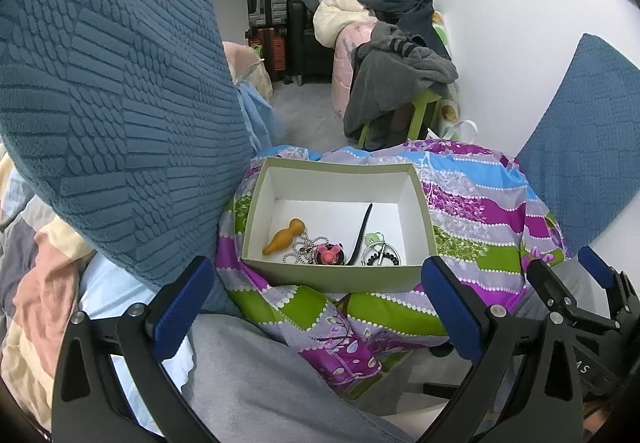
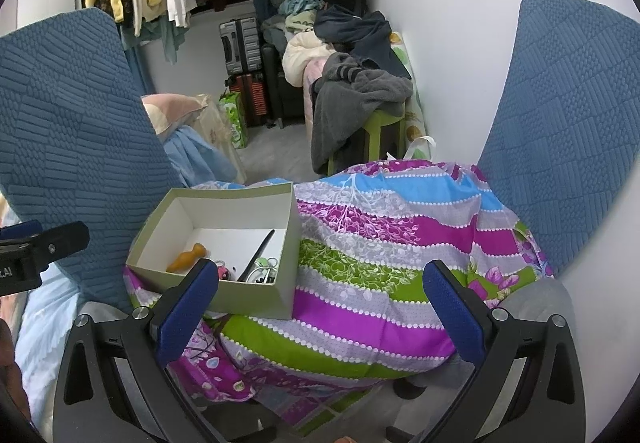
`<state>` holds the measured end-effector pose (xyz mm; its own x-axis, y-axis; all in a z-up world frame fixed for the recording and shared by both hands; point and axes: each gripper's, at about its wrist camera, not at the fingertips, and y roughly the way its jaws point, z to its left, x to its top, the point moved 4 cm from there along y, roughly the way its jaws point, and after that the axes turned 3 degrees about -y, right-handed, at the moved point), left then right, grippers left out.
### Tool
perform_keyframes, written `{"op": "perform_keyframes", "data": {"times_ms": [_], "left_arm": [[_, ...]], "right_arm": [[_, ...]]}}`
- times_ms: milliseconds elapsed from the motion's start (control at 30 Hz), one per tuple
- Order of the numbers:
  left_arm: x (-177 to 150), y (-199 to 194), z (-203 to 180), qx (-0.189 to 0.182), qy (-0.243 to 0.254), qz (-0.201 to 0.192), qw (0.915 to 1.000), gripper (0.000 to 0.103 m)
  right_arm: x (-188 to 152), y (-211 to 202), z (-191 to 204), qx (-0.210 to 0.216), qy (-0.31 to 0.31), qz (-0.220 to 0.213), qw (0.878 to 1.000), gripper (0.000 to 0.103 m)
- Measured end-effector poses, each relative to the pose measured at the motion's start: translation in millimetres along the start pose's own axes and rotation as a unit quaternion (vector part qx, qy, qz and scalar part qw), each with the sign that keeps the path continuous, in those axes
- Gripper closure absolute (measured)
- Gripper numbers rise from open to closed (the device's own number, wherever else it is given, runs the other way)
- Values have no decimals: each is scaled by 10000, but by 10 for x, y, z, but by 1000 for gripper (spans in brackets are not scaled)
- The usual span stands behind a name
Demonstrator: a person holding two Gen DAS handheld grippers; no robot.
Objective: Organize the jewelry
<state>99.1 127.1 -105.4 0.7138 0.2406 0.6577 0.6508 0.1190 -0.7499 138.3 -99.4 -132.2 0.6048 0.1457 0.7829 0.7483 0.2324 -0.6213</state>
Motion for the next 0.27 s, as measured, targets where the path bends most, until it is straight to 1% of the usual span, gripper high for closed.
{"op": "perform_keyframes", "data": {"times_ms": [267], "left_arm": [[-6, -29, -80, -63, 62, -14, 10000, 0]], "right_arm": [[-4, -20, -21, -45, 10, -5, 10000, 0]]}}
